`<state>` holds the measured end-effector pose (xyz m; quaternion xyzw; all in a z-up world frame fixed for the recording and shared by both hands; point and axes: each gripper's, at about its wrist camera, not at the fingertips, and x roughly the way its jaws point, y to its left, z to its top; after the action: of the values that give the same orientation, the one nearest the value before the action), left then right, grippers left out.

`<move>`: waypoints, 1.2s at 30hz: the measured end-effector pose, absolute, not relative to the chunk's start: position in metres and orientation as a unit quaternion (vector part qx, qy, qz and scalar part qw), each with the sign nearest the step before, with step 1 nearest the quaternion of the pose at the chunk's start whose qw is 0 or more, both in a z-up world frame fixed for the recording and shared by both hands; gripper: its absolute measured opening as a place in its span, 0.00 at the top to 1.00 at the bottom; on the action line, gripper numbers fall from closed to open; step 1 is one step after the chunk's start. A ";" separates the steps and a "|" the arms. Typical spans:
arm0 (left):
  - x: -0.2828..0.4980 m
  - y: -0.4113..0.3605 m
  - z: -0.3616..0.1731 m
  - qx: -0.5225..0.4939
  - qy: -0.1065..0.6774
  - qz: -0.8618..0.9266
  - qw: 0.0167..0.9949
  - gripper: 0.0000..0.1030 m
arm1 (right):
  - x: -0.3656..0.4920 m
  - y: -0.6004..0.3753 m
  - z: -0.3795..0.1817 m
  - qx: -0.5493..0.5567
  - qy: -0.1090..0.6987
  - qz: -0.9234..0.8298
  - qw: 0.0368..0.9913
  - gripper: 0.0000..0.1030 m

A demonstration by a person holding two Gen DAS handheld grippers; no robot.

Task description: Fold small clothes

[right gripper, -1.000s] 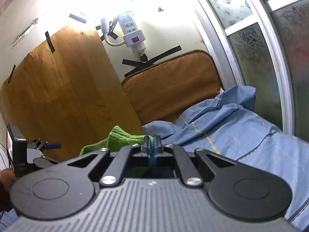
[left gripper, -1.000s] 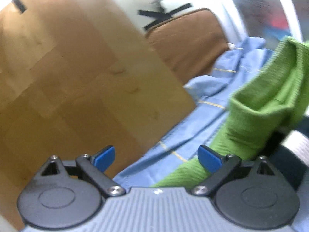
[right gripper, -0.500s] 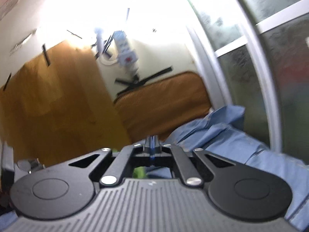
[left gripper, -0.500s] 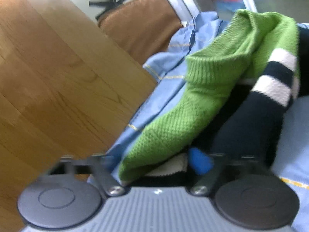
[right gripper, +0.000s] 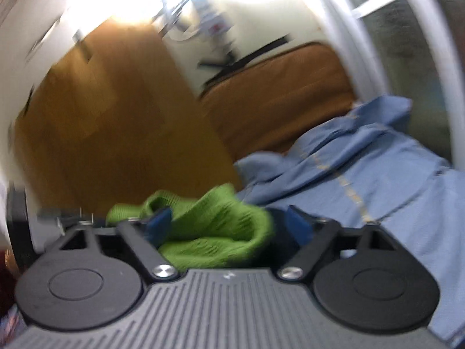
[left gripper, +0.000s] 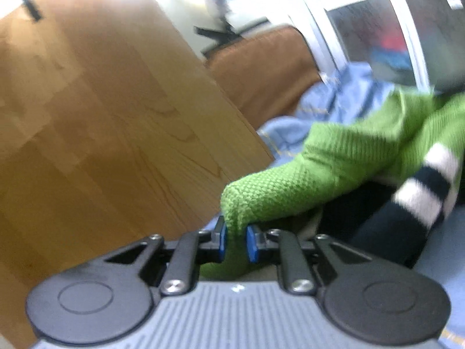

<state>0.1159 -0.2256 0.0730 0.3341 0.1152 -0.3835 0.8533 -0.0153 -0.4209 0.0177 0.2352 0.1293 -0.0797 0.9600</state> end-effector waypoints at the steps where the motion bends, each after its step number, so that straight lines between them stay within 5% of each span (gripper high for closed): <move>1: 0.116 -0.220 0.078 0.319 0.110 -0.377 0.863 0.87 | -0.011 -0.417 0.018 0.219 0.143 -0.087 0.961 0.90; 10: 0.057 -0.143 0.180 0.173 0.019 -0.318 0.932 0.87 | -0.089 -0.348 0.136 0.080 -0.037 -0.064 0.994 0.91; 21: -0.078 -0.044 0.317 0.041 -0.185 -0.195 0.962 0.87 | -0.178 -0.269 0.290 -0.099 -0.225 -0.080 0.966 0.91; 28: -0.085 -0.034 0.356 0.042 -0.243 -0.141 0.959 0.87 | -0.171 -0.275 0.342 -0.117 -0.220 -0.050 0.967 0.91; 36: 0.030 -0.073 0.278 0.095 -0.096 -0.131 0.982 0.87 | -0.064 -0.306 0.269 -0.067 -0.096 -0.025 0.993 0.91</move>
<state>0.0298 -0.0730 0.2781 0.0952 -0.0957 -0.1314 0.9821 -0.0638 -0.3065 0.2687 -0.0666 -0.0957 -0.0254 0.9929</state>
